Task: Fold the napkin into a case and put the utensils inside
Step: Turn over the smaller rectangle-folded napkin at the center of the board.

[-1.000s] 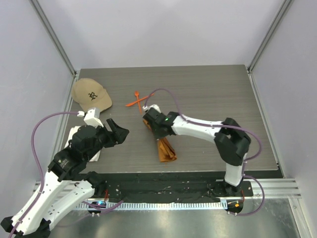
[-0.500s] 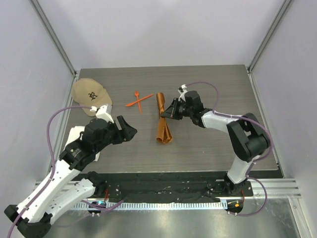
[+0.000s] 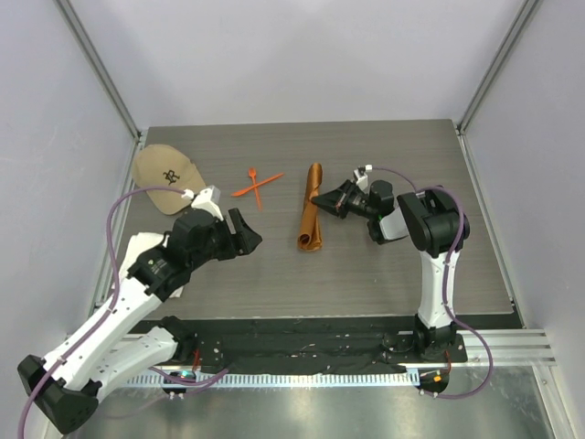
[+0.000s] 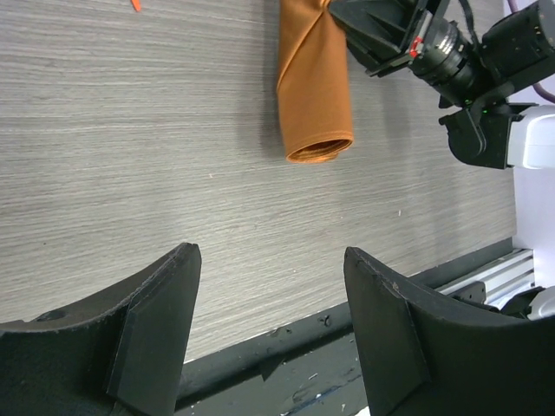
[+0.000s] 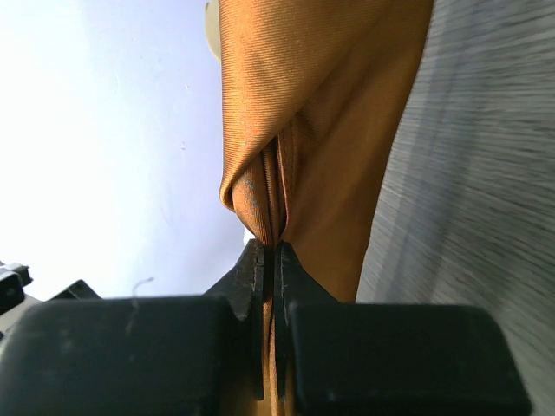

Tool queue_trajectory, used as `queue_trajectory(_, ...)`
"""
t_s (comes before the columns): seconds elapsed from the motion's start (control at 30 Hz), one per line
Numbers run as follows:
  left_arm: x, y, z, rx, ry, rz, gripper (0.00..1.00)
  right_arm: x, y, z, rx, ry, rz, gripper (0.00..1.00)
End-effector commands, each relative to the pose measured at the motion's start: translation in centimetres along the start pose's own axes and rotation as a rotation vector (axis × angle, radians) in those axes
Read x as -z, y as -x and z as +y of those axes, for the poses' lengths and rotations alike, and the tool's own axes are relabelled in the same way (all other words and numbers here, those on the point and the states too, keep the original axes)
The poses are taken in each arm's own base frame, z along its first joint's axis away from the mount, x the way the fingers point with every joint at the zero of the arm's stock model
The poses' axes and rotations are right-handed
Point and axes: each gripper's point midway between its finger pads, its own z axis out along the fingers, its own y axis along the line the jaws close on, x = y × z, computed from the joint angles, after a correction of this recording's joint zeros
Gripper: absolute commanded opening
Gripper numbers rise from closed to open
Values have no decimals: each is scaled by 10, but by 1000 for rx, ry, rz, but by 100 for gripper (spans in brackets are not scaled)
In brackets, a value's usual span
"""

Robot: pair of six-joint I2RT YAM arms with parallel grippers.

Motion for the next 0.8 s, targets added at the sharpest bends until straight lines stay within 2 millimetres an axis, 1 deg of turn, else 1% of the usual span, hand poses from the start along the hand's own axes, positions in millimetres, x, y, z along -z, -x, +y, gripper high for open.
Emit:
queue_trajectory(0.0, -4, 13, -14, -16, -49, -37, 71, 7, 12, 24, 55, 119, -18, 1)
queue_trajectory(0.07, -6, 15, -14, -20, -47, -36, 71, 10, 14, 20, 45, 118, -24, 1)
queue_trajectory(0.1, -7, 15, -15, -20, -50, -35, 71, 11, 15, 14, 34, 107, -24, 2)
queue_trajectory(0.13, -8, 14, -15, -21, -50, -33, 71, 13, 18, 13, 36, 112, -35, 2)
queue_trajectory(0.3, -17, 11, -16, -22, -53, -10, 70, 15, 18, -4, 2, 86, -28, 5)
queue_trajectory(0.37, -17, 10, -17, -22, -58, -4, 70, 16, 19, -12, 7, 66, -36, 8)
queue_trajectory(0.43, -16, 11, -17, -21, -59, -11, 70, 17, 19, -22, -6, 39, -39, 8)
queue_trajectory(0.5, -15, 12, -16, -21, -57, -17, 70, 19, 20, -26, -13, 30, -46, 9)
queue_trajectory(0.67, -18, 10, -17, -23, -64, -7, 70, 28, 18, -43, -17, -28, -60, 18)
queue_trajectory(0.7, -21, 9, -17, -21, -63, -2, 70, 30, 18, -46, -12, -39, -59, 25)
queue_trajectory(0.77, -23, 9, -18, -21, -69, 0, 69, 37, 18, -51, -18, -68, -67, 32)
